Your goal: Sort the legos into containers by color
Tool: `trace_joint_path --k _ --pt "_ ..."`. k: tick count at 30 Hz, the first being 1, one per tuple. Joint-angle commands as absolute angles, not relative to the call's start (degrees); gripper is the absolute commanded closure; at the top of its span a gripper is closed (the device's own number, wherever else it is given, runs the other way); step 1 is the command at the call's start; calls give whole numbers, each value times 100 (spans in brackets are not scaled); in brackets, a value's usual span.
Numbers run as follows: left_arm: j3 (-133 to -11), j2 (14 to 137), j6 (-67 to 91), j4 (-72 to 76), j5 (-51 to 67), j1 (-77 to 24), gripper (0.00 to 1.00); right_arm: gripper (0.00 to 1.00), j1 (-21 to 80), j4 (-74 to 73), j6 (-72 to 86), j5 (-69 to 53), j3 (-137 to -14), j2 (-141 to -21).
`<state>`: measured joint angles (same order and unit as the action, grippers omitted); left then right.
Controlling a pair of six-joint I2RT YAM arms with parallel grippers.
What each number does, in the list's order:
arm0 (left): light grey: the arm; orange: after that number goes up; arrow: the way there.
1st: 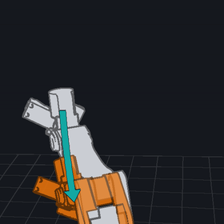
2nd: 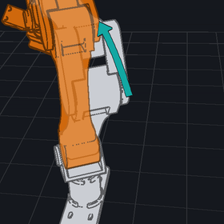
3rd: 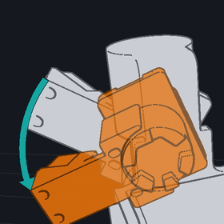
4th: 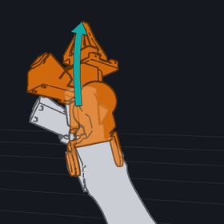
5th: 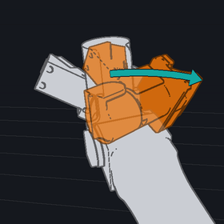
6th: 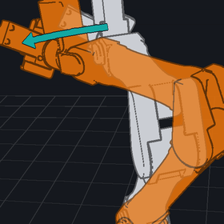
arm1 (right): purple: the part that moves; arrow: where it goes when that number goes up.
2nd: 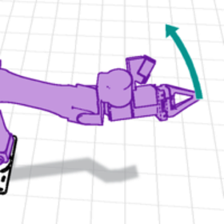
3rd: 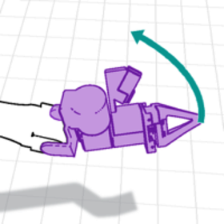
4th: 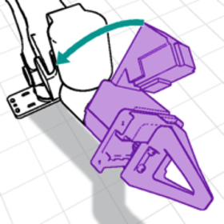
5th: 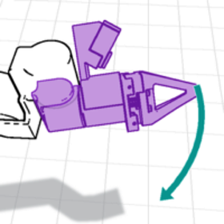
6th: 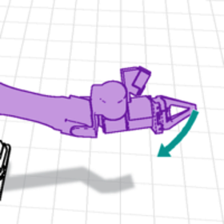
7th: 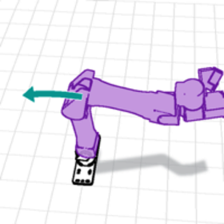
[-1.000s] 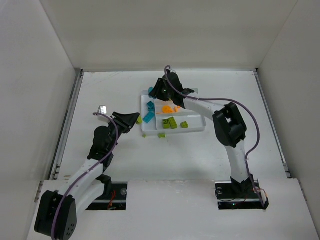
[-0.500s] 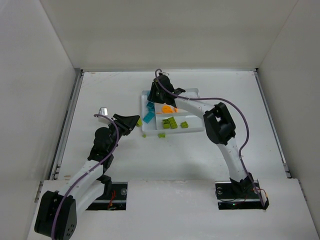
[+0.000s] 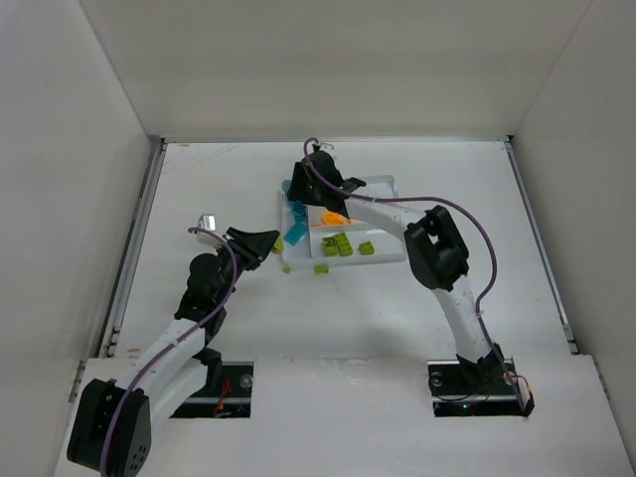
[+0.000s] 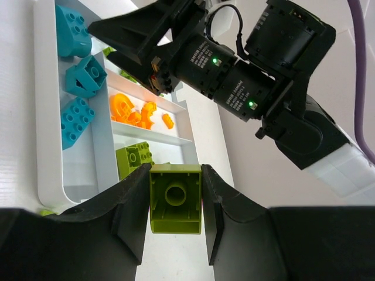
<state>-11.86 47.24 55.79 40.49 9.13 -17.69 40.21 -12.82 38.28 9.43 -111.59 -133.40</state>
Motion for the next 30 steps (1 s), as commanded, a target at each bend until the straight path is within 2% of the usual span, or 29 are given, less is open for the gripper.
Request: trace_joint_path --k 1,5,7,9,11,13,16,20,23,30 --pt "-1406 4745 5476 4219 905 -1911 87 35 4065 -696 3709 1256 -10559 -12299" --pt "-1546 5053 5327 4333 625 -2393 87 39 3977 200 3700 1362 -9075 -10946" --pt "-1695 5307 5151 4403 379 -2718 87 51 3802 613 3657 1371 -8144 -10173" --pt "-1915 5641 4941 4499 186 -3096 87 72 3565 1000 3630 1415 -7064 -9321" --pt "-2204 6027 4677 4570 -8 -3465 86 80 3345 1229 3656 1546 -6131 -8625" --pt "-2617 6536 4352 4570 -131 -3791 86 81 3178 1344 3665 1731 -5348 -8045" --pt "-3382 7477 3982 4527 -114 -4196 86 79 3046 1502 3630 2047 -4423 -7349" --pt "-4331 8602 3525 4360 -184 -4574 86 53 2923 1810 3674 2443 -3561 -6690" --pt "-5138 9401 3297 3974 -228 -4767 86 41 2703 1872 3805 2452 -3200 -6408" --pt "-6485 10589 2655 3183 -676 -5137 85 38 2238 1732 3911 2338 -2813 -5547"
